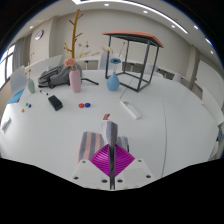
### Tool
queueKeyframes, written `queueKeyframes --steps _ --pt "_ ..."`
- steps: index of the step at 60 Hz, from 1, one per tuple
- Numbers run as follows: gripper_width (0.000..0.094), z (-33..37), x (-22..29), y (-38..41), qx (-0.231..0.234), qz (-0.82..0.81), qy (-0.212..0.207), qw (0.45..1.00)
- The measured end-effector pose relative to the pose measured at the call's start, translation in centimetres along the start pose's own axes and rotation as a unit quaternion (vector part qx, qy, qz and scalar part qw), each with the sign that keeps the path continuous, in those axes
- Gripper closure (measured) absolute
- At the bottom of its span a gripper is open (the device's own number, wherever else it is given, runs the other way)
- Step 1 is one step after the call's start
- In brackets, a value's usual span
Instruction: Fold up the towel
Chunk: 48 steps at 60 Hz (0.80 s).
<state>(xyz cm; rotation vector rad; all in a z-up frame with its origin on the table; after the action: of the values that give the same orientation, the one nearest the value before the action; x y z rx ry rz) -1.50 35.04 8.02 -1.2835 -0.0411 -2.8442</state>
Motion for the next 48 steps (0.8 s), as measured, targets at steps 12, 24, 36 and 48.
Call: queueKeyframes --steps 12,24,36,48 --pt "0.0134 -0.4 -3.2 -2.3 -0.023 0.03 0.025 0.999" --pt "0.0086 10.7 -0.7 4.2 0.026 -0.025 0.019 0.999" --pt "0.0084 21.3 0.8 9.8 0.047 -0.038 0.008 0.998" --pt "0.0085 25.6 0.6 11.3 0.034 -0.034 -0.016 0.999"
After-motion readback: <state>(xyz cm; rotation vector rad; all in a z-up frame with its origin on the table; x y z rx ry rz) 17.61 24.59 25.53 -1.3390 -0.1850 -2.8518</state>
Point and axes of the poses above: the point between the fingertips, and its own axes, seen from behind it with the camera up: y to the left, x up, z backward, against the way the camera looks, the point moved 3 cm from there along z, backward, against the way the camera looks, and after that the axes turned 10 degrees about x, right-handed, at the moved point
